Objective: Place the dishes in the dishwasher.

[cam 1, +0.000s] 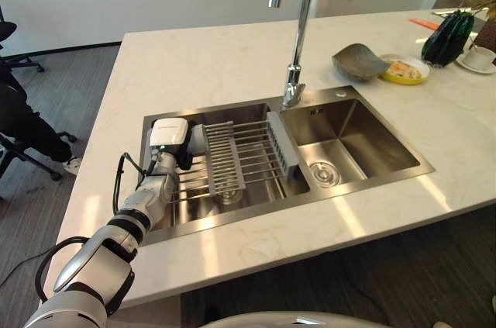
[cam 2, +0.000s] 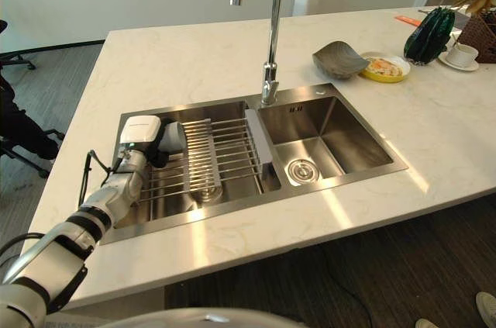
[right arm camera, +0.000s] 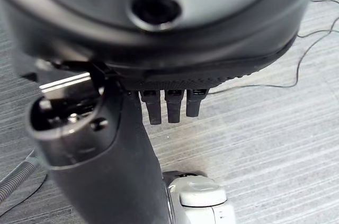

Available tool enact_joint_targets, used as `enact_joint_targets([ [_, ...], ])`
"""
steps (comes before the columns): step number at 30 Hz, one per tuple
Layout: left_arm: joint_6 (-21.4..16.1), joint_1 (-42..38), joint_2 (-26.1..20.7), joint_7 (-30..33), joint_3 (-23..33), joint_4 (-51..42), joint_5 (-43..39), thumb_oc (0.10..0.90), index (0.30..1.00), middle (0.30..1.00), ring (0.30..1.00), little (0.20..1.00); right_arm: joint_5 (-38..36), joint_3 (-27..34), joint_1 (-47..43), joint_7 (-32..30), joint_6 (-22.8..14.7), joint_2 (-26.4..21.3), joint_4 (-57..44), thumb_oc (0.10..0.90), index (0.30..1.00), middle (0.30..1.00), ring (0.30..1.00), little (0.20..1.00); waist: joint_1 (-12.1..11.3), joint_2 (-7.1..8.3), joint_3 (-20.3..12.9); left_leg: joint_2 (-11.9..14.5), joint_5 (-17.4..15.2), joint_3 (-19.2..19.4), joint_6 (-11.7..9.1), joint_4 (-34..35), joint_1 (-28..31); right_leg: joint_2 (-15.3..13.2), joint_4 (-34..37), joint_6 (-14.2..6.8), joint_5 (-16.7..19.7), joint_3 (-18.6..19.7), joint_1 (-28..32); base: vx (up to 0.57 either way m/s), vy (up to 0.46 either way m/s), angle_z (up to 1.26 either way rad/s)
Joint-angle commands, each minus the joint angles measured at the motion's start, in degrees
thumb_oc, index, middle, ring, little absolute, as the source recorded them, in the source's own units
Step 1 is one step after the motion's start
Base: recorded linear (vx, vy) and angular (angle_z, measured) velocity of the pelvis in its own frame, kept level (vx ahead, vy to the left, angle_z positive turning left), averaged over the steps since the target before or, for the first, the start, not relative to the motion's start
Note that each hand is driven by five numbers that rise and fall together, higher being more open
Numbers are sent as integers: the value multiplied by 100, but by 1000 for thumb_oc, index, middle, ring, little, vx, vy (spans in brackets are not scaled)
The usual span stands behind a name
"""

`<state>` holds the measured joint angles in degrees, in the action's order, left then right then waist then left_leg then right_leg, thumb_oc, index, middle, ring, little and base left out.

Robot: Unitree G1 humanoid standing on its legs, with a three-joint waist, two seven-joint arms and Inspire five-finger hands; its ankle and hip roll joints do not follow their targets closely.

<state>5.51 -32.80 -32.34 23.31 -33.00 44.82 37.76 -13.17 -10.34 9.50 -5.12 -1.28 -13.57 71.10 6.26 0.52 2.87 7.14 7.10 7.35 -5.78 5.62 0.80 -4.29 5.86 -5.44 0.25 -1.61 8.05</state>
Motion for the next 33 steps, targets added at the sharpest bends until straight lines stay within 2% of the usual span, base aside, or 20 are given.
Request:
enact_joint_targets([
  [1, 33, -1006, -35, -30, -98, 617, 146, 400, 300, 300, 300, 300, -115, -182, -408, -148, -136, -201, 87, 800, 900, 900, 900, 900, -68, -151, 296, -98, -959, -163, 26, -62, 609, -280, -86, -655, -6, -350, -464, 0, 0, 0],
  [6, -81, -908, -172, -28, -41, 158, 84, 400, 300, 300, 300, 300, -130, -149, -361, -141, -140, -180, 60, 800, 900, 900, 900, 900, -99, -138, 283, -98, -893, -169, 13, -62, 577, -269, -86, -634, 29, -389, -472, -18, -3, 0],
  [8, -168, -821, -244, -19, 59, -194, -7, 400, 300, 300, 300, 300, -130, -117, -329, -127, -133, -169, 73, 800, 900, 900, 900, 900, -120, -137, 263, -88, -887, -186, 10, -62, 574, -272, -86, -627, 16, -416, -455, -19, -7, 0],
  [9, -288, -651, -337, -12, 199, -667, -160, 400, 300, 300, 300, 300, -153, -51, -302, -111, -125, -165, 66, 800, 900, 900, 900, 900, -162, -133, 255, -76, -880, -215, 3, -62, 575, -269, -86, -621, 1, -453, -430, 0, 0, 0],
  [11, -331, -538, -378, -37, 287, -865, -207, 400, 300, 300, 300, 300, -144, -47, -285, -109, -130, -153, 50, 800, 900, 900, 900, 900, -164, -132, 249, -73, -877, -232, 0, -62, 578, -268, -86, -619, -5, -469, -416, 0, 0, 0],
  [13, -563, -240, -482, -22, 570, -1532, -455, 400, 300, 300, 300, 300, -135, 31, -243, -82, -129, -137, 21, 800, 900, 900, 900, 900, -217, -138, 222, -62, -870, -277, -15, -62, 586, -269, -86, -604, -30, -517, -375, -10, -27, 5],
  [15, -643, -112, -524, -34, 684, -1796, -553, 400, 300, 300, 300, 300, -130, 41, -238, -69, -121, -145, 20, 800, 900, 900, 900, 900, -227, -141, 217, -60, -865, -286, -19, -62, 588, -267, -86, -597, -41, -529, -357, -11, -28, 7],
  [16, -835, 148, -530, -15, 938, -2264, -827, 400, 300, 300, 300, 300, -123, 78, -212, -54, -123, -115, 6, 800, 900, 900, 900, 900, -277, -149, 204, -57, -857, -323, -30, -62, 596, -265, -86, -589, -59, -556, -320, -14, -45, 14],
  [18, -921, 303, -555, -19, 1106, -2568, -979, 400, 300, 300, 300, 300, -106, 86, -196, -39, -129, -118, -6, 800, 900, 900, 900, 900, -284, -150, 198, -51, -851, -355, -35, -62, 600, -259, -86, -580, -70, -577, -299, -2, -41, 14],
  [19, -1097, 569, -539, -84, 1324, -3009, -1198, 400, 300, 300, 300, 300, -92, 100, -183, -9, -124, -91, -10, 800, 900, 900, 900, 900, -321, -153, 179, -38, -845, -391, -42, -62, 610, -258, -86, -563, -87, -602, -263, 9, -36, 12],
  [23, -1351, 917, -477, -196, 1622, -3651, -1654, 400, 300, 300, 300, 300, -57, 105, -174, 22, -127, -45, -5, 800, 900, 900, 900, 900, -368, -170, 153, -29, -826, -458, -51, -62, 628, -235, -86, -528, -118, -638, -216, 7, -42, 14],
  [24, -1519, 1105, -430, -307, 1788, -4003, -2050, 400, 300, 300, 300, 300, -28, 104, -165, 59, -125, -33, -2, 800, 900, 900, 900, 900, -411, -177, 144, -5, -800, -491, -64, -62, 627, -213, -86, -507, -143, -659, -187, 2, -54, 11],
  [27, -1606, 1337, -359, -423, 2001, -4301, -2445, 400, 300, 300, 300, 300, 4, 82, -161, 85, -115, -18, 16, 800, 900, 900, 900, 900, -435, -187, 125, 15, -790, -537, -76, -62, 646, -178, -86, -475, -171, -677, -148, 19, -65, 13],
  [29, -1770, 1619, -167, -548, 2306, -4661, -3163, 400, 300, 300, 300, 300, 55, 35, -195, 122, -98, 20, 19, 800, 900, 900, 900, 900, -521, -196, 120, 66, -741, -615, -98, -62, 670, -120, -86, -409, -220, -703, -95, 22, -83, 14],
  [30, -1770, 1619, -167, -548, 2306, -4661, -3163, 400, 300, 300, 300, 300, 55, 35, -195, 122, -98, 20, 19, 800, 900, 900, 900, 900, -521, -196, 120, 66, -741, -615, -98, -62, 670, -120, -86, -409, -220, -703, -95, 9, -104, 13],
  [31, -1891, 1797, -19, -630, 2519, -4876, -3736, 400, 300, 300, 300, 300, 95, -13, -227, 131, -87, 31, 12, 800, 900, 900, 900, 900, -591, -202, 150, 117, -707, -685, -128, -132, 643, -73, -86, -363, -249, -732, -68, 2, -109, 10],
  [33, -1976, 1954, 141, -727, 2758, -5078, -4297, 400, 300, 300, 300, 300, 132, -60, -267, 142, -77, 32, 2, 800, 900, 900, 900, 900, -672, -204, 217, 165, -682, -791, -156, -274, 548, -34, -86, -306, -272, -760, -60, -28, -145, 9],
])
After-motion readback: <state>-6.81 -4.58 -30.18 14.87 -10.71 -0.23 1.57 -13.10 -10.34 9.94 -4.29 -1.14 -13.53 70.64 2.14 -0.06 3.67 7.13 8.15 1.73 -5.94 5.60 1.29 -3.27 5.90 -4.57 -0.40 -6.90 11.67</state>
